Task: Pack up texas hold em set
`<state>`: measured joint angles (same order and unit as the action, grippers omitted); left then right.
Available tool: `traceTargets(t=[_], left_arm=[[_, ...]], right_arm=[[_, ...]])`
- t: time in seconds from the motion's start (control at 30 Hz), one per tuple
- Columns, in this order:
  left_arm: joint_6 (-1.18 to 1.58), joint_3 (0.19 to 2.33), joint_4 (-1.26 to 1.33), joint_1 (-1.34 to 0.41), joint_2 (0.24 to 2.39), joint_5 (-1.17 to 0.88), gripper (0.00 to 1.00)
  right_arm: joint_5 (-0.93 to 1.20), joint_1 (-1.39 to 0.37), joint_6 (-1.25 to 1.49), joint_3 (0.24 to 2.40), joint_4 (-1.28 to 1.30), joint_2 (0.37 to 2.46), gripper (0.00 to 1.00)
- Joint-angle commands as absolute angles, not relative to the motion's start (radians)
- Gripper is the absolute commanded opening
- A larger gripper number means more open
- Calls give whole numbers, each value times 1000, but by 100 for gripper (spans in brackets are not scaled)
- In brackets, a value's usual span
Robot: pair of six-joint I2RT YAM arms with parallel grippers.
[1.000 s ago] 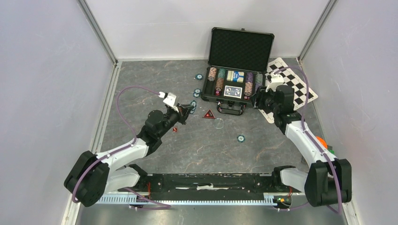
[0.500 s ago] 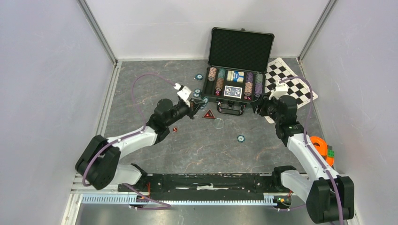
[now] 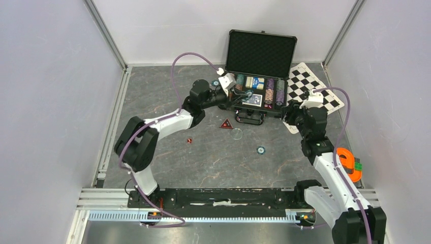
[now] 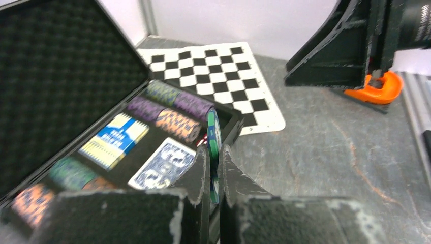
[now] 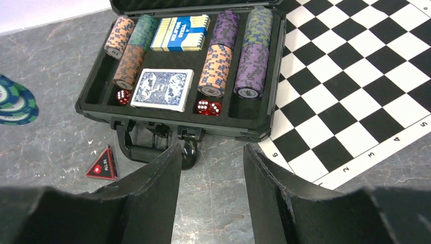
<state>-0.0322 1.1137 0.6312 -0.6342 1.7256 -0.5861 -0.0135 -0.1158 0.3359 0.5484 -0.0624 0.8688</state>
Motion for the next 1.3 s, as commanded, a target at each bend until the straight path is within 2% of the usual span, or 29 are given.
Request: traceTargets(t=[0.0, 0.1, 0.2, 0.3, 0.43, 0.67, 0.8, 0.83, 1.0, 1.13, 1.27], left_arm=[[136, 1170, 889, -622, 1802, -750, 2], [212, 1164, 897, -594, 1788, -820, 2], [250, 1083, 919, -571, 1708, -832, 2], [248, 973, 900, -565, 1600, -763, 2], [266, 906, 721, -565, 1468, -642, 2], [241, 687, 666, -565, 1243, -487, 2], [243, 581, 632, -565, 1155, -442, 2], [230, 548, 635, -565, 1138, -446, 2], [183, 417, 704, -565, 1055, -435, 2], [159, 378, 692, -566, 1017, -455, 2], [190, 339, 710, -566, 990, -484, 2]], right_arm=[[28, -115, 283, 586, -42, 877, 54], [187, -114, 237, 586, -69, 891, 55], [350, -115, 252, 549, -161, 903, 62], [466, -115, 299, 540, -258, 937, 63], [618, -119, 368, 554, -396, 994, 64], [700, -183, 348, 581, -474, 1014, 64], [593, -261, 285, 649, -367, 1026, 63], [535, -269, 288, 659, -348, 1033, 65], [643, -264, 284, 621, -569, 1059, 74], [766, -258, 217, 711, -473, 1149, 79], [793, -300, 104, 735, -428, 1207, 70]])
